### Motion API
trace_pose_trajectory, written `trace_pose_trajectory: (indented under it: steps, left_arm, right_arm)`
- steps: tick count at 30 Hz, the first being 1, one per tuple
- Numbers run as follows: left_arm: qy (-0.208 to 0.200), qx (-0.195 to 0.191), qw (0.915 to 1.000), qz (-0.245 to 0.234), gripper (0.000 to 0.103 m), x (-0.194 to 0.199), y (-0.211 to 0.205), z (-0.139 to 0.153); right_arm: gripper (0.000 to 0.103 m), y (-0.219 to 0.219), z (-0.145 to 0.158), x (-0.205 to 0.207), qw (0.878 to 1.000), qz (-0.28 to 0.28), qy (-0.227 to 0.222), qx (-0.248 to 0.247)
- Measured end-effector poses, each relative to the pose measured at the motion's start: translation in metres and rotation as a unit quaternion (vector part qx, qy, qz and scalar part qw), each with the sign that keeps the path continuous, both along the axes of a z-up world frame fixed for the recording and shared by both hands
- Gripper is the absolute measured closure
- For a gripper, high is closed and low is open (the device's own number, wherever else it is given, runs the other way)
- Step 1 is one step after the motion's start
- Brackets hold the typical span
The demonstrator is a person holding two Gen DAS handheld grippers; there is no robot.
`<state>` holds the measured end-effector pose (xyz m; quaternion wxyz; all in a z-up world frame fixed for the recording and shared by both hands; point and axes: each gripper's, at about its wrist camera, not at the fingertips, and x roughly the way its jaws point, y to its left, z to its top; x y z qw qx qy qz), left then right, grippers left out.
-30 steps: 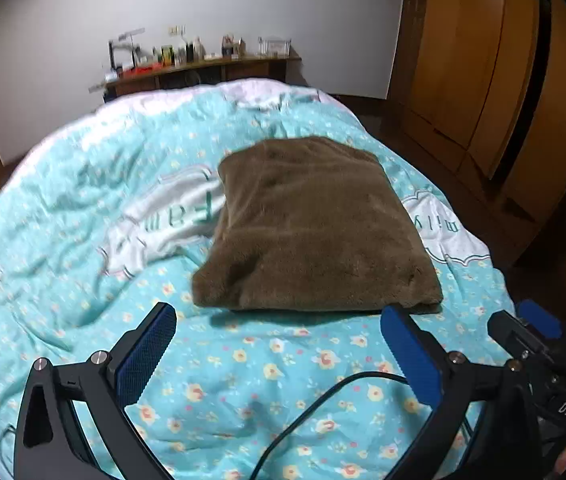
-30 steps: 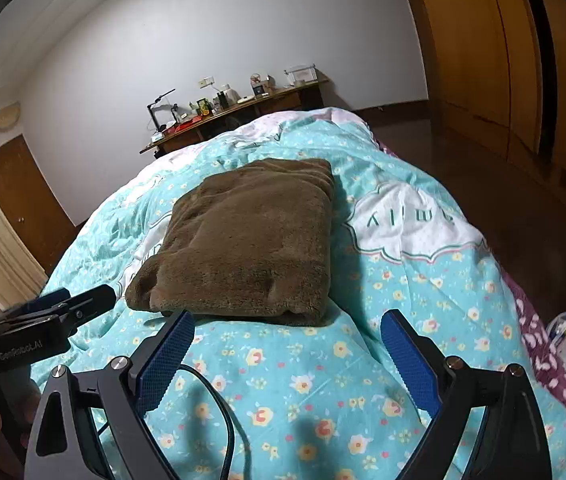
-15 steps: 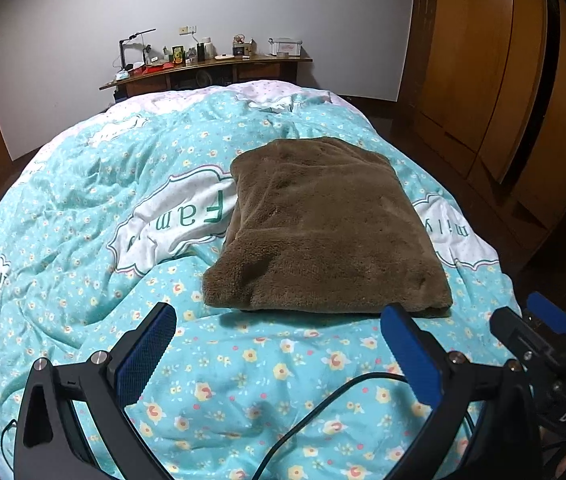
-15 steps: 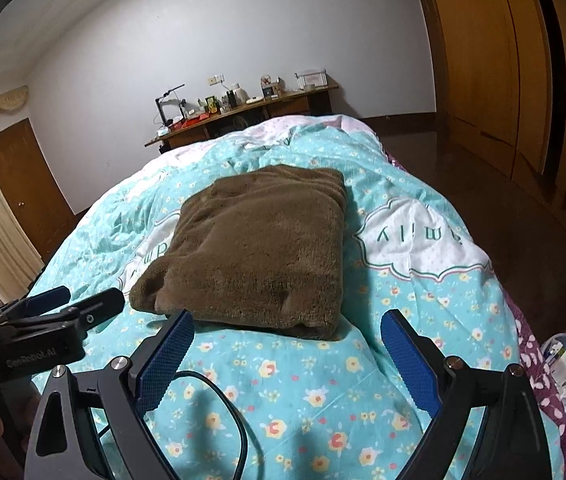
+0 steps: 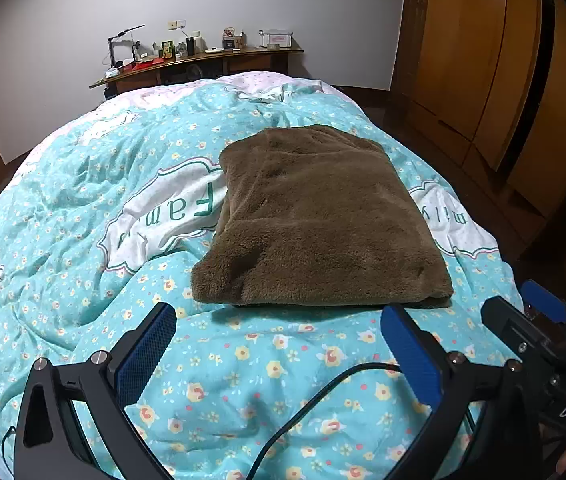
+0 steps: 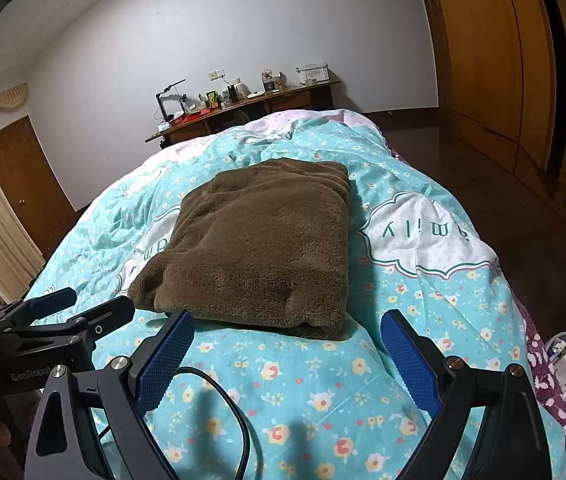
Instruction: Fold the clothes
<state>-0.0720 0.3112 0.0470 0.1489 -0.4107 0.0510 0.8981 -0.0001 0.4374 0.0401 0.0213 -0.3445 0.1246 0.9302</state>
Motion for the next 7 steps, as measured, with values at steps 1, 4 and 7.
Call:
trace_pose_trajectory:
  steps: [1,4,7]
  left_arm:
    - [0.000,0.001,1.0000,-0.001,0.001,-0.0001,0.0000,-0.0003]
    - [0.000,-0.001,1.0000,-0.003,0.001,-0.0008,0.0001,-0.0011]
    - [0.000,-0.002,1.0000,-0.005,0.001,-0.0008,-0.0002,-0.0016]
  right_arm:
    - [0.007,-0.0002,-0.0006,-0.0007,1.000,0.000,-0.001,0.000]
    - [0.007,-0.0013,-0.0033,-0.0024,1.000,0.001,-0.005,-0.001]
    - [0.007,-0.0027,-0.0054,-0.0040,1.000,0.003,-0.009,-0.001]
